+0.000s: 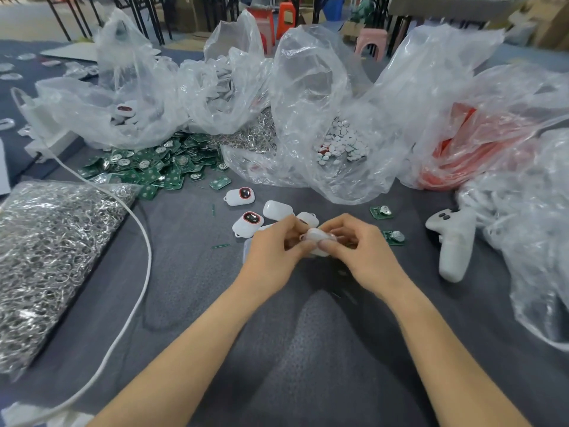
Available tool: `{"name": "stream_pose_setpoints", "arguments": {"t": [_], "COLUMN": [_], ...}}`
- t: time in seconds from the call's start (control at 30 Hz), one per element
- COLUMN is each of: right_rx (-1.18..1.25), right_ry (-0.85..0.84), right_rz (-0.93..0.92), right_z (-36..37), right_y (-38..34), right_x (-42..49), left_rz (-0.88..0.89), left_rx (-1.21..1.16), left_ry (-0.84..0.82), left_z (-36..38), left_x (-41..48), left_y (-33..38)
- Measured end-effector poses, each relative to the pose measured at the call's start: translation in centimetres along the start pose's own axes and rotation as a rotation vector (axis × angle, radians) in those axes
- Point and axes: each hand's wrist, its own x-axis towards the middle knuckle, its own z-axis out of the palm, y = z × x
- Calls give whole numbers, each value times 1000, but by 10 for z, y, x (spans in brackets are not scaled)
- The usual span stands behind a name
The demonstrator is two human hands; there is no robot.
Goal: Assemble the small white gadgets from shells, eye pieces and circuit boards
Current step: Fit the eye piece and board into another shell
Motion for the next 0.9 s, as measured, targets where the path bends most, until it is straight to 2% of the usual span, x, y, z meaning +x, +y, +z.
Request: {"name": "stream_pose_setpoints", "arguments": {"t": [0.17, 0.4, 0.57, 0.9], "right_rx": [242, 199, 208, 362], "right_ry": [74, 110, 107, 120], "right_rz": [-15, -44, -28, -73], "right_z": [-7, -2, -2, 11], "right_y": [1, 1, 0, -2], "right_x": [-3, -7, -6, -8], "left_rz": [101, 172, 177, 194], "left_rx": [-187, -333, -288, -158], "left_ry": [-2, -84, -87, 27], "left_z": [16, 15, 14, 12], "left_x": [7, 8, 9, 8], "left_y": [-1, -13, -14, -13]}}
